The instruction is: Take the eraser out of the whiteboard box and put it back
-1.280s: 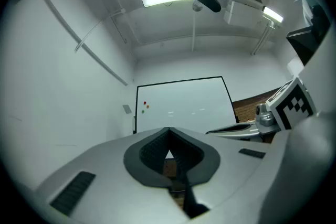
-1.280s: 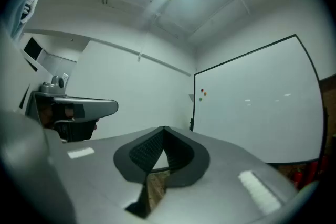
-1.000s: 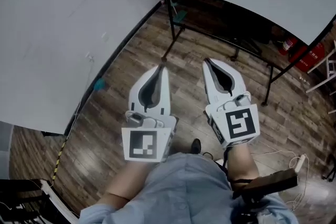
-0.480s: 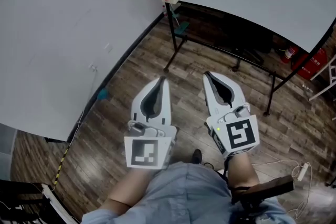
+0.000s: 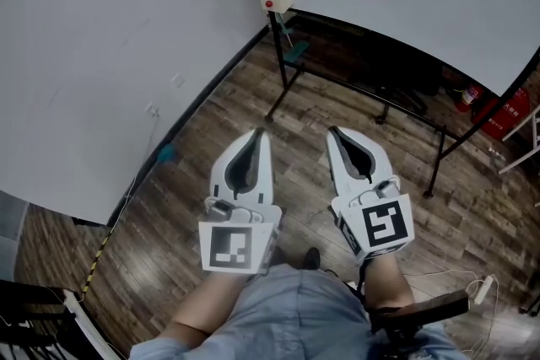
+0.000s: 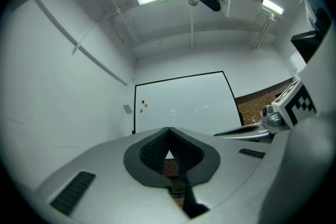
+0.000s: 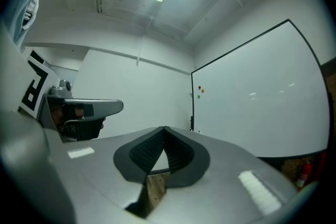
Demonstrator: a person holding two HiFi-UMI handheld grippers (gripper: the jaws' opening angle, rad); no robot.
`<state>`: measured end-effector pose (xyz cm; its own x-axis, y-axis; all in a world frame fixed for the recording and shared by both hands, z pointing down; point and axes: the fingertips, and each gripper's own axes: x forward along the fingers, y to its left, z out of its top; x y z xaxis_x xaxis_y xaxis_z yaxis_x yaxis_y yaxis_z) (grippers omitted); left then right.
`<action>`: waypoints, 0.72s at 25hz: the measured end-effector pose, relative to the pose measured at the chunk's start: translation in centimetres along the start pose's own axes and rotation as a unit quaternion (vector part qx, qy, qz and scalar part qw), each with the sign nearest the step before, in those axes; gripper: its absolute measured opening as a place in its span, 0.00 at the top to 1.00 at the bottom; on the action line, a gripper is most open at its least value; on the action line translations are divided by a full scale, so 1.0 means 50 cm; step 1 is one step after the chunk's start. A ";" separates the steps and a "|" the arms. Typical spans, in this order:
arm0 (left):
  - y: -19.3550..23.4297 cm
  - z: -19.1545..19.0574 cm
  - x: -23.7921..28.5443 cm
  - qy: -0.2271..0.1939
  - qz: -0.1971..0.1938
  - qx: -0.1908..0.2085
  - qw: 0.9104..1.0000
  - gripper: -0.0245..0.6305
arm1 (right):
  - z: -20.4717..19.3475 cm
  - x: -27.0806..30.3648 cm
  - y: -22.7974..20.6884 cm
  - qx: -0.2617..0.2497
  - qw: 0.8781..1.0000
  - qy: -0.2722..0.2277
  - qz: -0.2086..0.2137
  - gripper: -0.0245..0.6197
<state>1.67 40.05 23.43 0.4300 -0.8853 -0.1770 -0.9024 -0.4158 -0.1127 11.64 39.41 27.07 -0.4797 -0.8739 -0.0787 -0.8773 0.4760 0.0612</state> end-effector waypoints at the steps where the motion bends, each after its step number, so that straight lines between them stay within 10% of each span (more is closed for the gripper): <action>1: 0.000 -0.003 0.001 0.003 0.001 -0.001 1.000 0.96 | -0.004 0.000 -0.002 0.002 1.000 0.002 0.000 0.96; 18: 0.112 -0.079 0.143 0.008 0.003 -0.024 1.000 0.96 | -0.045 0.177 -0.061 -0.012 1.000 0.020 -0.005 0.96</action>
<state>-0.41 30.59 25.42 0.4236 -0.8913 -0.1615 -0.9058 -0.4186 -0.0652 10.11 30.00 28.40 -0.4688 -0.8825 -0.0387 -0.8815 0.4646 0.0843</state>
